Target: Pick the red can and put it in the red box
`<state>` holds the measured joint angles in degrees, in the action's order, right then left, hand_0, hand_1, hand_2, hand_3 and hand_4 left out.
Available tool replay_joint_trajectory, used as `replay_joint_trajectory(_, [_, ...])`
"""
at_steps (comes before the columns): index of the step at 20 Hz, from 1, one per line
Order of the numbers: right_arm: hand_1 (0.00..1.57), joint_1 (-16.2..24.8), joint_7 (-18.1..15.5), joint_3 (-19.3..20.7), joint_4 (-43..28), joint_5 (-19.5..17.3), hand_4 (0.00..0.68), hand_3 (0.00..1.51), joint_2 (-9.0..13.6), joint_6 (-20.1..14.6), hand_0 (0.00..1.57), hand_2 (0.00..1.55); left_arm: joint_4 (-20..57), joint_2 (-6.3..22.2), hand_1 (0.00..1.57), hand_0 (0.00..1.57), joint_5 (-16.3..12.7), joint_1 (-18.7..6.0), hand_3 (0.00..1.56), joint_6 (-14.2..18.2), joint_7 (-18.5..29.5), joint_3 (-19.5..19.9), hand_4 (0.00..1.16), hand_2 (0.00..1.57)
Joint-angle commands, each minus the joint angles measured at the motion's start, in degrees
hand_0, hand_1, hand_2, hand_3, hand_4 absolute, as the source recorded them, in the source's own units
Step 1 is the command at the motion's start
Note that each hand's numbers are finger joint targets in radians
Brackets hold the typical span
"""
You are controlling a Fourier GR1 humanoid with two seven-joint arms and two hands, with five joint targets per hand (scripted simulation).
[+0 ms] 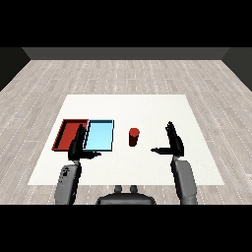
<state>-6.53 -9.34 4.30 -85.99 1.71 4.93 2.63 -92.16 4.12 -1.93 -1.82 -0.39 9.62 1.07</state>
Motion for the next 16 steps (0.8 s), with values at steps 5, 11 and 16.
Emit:
replay_joint_trajectory(5, [0.0, -2.7, -13.7, 1.6, 7.5, 1.3, 0.0, 0.0, -1.1, 2.2, 0.0, 0.0, 1.7, -2.5, 0.0, 0.0, -0.2, -0.4, 0.0, -0.8, 13.7, 0.1, 0.0, 0.0])
replay_joint_trajectory(11, [0.0, -3.5, -11.1, 2.6, 6.6, 2.8, 0.0, 0.0, 1.2, 4.0, 0.0, 0.0, -2.4, -2.7, 0.0, 0.0, 0.0, 1.8, 0.0, -1.0, 11.9, -1.2, 0.0, 0.0])
replay_joint_trajectory(16, [0.0, -7.6, -16.1, 2.7, 17.9, 1.9, 0.0, 0.0, 0.0, 3.8, 0.0, 0.0, 6.4, -0.9, 0.0, 0.0, -3.1, -2.0, 0.0, -3.4, 16.8, 3.4, 0.0, 0.0])
